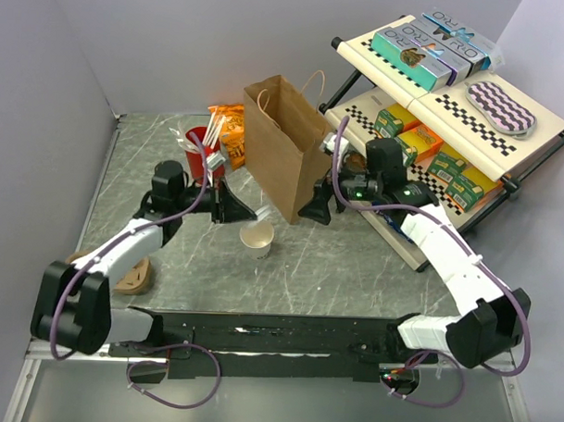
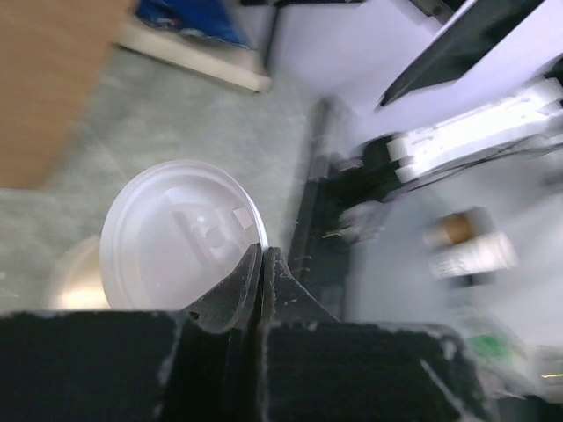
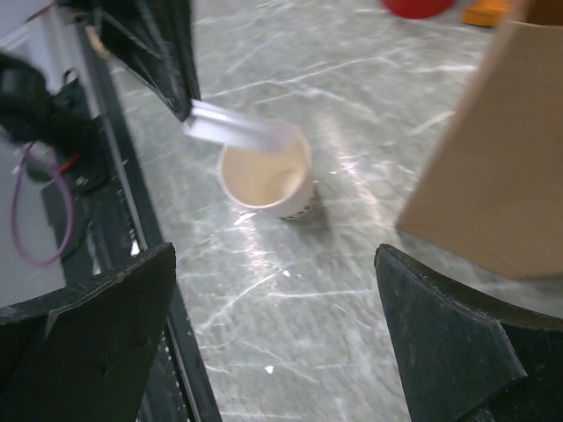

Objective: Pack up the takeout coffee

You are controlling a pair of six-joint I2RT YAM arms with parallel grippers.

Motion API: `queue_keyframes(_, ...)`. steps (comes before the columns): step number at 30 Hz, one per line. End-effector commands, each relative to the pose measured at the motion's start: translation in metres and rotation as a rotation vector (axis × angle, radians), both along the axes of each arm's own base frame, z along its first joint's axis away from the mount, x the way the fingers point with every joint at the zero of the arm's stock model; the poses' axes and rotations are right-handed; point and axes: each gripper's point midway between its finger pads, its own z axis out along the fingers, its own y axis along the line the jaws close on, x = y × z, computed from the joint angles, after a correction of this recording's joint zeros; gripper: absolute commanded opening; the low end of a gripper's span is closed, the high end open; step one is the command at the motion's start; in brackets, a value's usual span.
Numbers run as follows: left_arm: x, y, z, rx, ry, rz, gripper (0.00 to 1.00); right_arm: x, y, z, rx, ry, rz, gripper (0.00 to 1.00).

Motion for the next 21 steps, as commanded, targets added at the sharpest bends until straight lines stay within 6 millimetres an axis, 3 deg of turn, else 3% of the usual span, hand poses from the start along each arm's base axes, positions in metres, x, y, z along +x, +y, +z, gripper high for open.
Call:
queue_keyframes(1, -0.035, 0.000, 0.038, -0.192, 0.112, -0.179, 0.01, -0.010, 0.022, -0.005, 0.036, -0.019, 0.157, 1.00)
queue_keyframes(2, -0.036, 0.001, 0.029, -0.206, 0.252, -0.171, 0.01, -0.010, 0.026, -0.007, 0.042, -0.026, 0.182, 1.00)
queue_keyframes(4, -0.036, 0.004, 0.032, -0.248, 0.229, -0.169, 0.01, -0.004, 0.035, -0.016, 0.049, -0.035, 0.208, 1.00)
queue_keyframes(7, -0.022, 0.013, 0.010, -0.254, 0.380, -0.105, 0.01, -0.001, 0.047, -0.027, 0.066, -0.036, 0.281, 1.00)
queue_keyframes(16, 0.007, 0.020, -0.011, -0.273, 0.504, -0.026, 0.01, 0.008, 0.084, -0.054, 0.096, -0.046, 0.409, 1.00)
queue_keyframes(21, 0.009, 0.020, -0.019, -0.272, 0.549, -0.016, 0.01, 0.008, 0.095, -0.062, 0.111, -0.044, 0.412, 1.00)
